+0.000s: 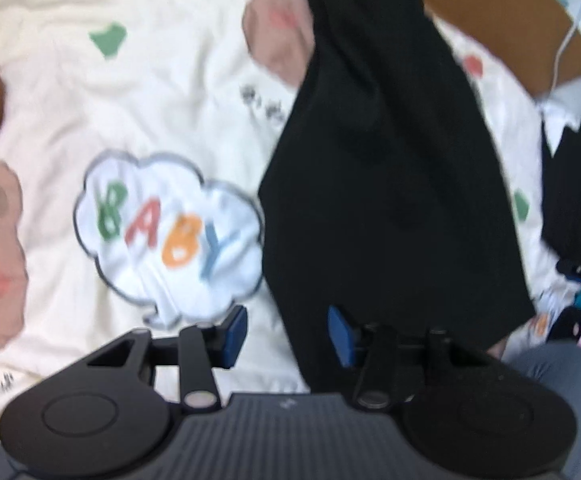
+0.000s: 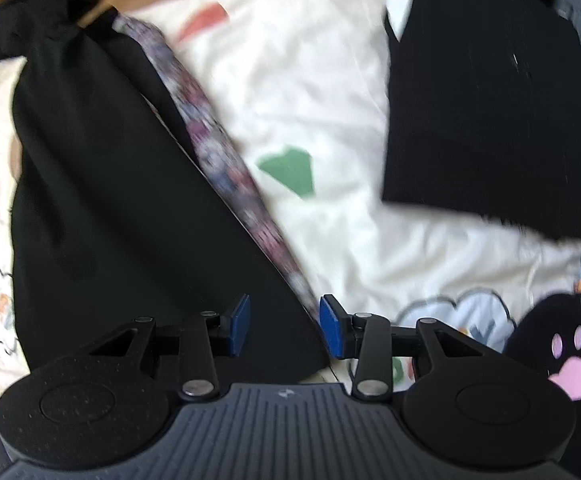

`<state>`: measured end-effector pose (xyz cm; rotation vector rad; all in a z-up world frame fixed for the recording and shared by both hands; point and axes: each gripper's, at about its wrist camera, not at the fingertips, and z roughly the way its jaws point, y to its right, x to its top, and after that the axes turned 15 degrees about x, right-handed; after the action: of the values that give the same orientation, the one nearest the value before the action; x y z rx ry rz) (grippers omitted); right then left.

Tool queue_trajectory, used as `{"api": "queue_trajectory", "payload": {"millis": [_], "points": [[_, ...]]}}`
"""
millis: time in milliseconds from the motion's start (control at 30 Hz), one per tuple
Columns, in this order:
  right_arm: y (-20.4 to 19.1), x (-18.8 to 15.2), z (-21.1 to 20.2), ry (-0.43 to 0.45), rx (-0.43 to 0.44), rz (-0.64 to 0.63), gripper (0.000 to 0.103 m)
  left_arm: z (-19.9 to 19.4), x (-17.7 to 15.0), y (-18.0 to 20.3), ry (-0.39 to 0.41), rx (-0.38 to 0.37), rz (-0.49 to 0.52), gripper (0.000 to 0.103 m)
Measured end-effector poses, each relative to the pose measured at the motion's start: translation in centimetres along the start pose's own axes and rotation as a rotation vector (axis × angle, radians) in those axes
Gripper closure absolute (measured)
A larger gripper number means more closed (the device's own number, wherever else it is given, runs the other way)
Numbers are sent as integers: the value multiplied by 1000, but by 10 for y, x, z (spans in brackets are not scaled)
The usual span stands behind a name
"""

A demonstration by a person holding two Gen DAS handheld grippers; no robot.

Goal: Fold clothes
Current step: 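Move the left tool along the black pants to the elastic waistband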

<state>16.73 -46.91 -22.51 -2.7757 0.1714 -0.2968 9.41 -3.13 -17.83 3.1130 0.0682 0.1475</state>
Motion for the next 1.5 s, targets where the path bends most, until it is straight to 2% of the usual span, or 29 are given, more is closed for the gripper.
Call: {"api": "queue_trajectory", "payload": {"millis": [67, 167, 200, 300, 333, 400, 467, 533, 700, 1000, 1133, 1300, 1433, 1500], "points": [[-9, 4, -2, 25, 20, -25, 60, -25, 28, 16, 28, -6, 8, 55], [-17, 11, 1, 54, 36, -48, 60, -45, 43, -5, 63, 0, 4, 55], [-20, 14, 4, 66, 46, -57, 60, -47, 43, 14, 74, 3, 5, 54], [-28, 21, 12, 104, 86, -64, 60, 2, 94, 3, 98, 11, 14, 52], [-30, 24, 15, 119, 106, -64, 60, 3, 107, 0, 111, 15, 21, 51], [-31, 27, 19, 129, 120, -72, 60, 13, 115, 3, 133, 27, 28, 47], [-39, 32, 25, 146, 127, -113, 60, -12, 133, 5, 157, 33, 16, 44], [-41, 37, 31, 164, 140, -126, 60, 10, 149, 11, 148, 34, 1, 43], [-53, 52, 47, 204, 178, -169, 60, 13, 189, 26, 179, 12, -38, 43], [-78, 83, 81, 243, 227, -237, 60, 28, 269, 58, 244, 53, 35, 43], [-83, 97, 90, 253, 226, -258, 60, 39, 292, 63, 239, 24, -1, 42], [-81, 106, 101, 258, 226, -253, 60, 49, 314, 79, 240, 24, -26, 36], [-77, 108, 107, 271, 223, -249, 60, 49, 333, 98, 233, 13, -64, 36], [-74, 110, 108, 288, 228, -244, 60, 52, 338, 109, 232, 20, -63, 40]]}}
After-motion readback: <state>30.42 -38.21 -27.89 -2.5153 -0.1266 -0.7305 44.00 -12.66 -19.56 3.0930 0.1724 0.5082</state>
